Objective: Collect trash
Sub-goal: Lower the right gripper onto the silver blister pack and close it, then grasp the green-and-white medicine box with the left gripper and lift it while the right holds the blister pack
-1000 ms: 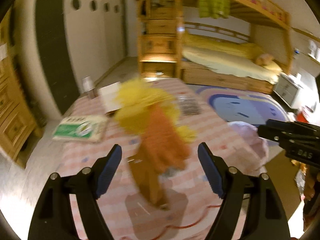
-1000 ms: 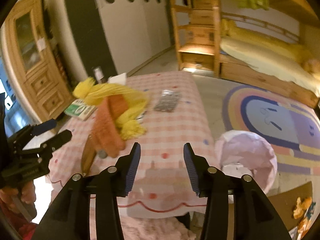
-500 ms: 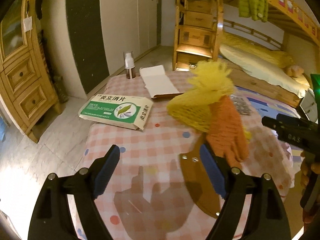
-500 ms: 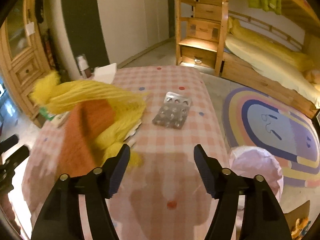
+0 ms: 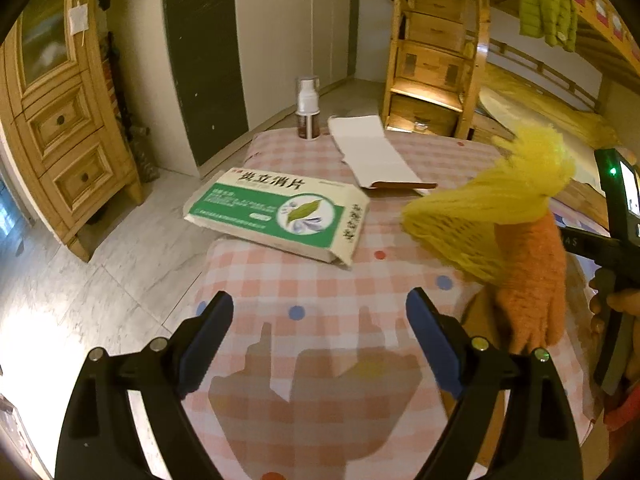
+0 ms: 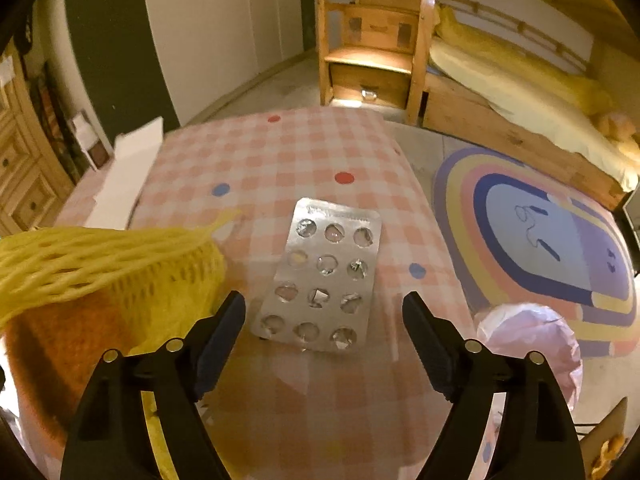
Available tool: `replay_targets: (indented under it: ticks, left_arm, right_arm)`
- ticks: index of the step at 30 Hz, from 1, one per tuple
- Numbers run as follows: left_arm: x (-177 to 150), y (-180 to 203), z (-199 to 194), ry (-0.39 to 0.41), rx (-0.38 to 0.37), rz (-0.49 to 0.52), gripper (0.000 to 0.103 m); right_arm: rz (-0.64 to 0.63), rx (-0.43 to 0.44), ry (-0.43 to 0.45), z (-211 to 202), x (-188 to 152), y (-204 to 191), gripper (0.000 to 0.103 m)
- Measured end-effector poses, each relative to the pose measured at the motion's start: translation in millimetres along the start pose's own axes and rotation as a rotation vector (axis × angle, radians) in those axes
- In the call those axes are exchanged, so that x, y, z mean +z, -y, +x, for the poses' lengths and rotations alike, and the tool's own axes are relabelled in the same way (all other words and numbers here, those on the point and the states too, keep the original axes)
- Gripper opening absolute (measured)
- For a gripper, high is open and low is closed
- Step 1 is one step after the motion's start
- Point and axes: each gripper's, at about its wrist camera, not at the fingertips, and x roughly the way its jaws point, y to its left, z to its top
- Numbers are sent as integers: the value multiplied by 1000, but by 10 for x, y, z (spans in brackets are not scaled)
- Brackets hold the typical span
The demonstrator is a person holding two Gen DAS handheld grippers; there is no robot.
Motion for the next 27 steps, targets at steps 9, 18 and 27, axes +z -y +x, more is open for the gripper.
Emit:
replay_targets:
  ticks: [9, 18, 27]
  left_arm:
    - [24, -79, 127, -17, 11, -23, 86]
    - [370, -496, 426, -30, 25, -169, 90]
    - [943, -236, 820, -27, 121, -129, 95]
  right_arm:
    - [-34, 4, 6, -171, -207, 27, 55]
    - [-34, 47, 55, -441, -280, 118, 56]
    - [-56, 62, 109, -604, -204, 51, 56]
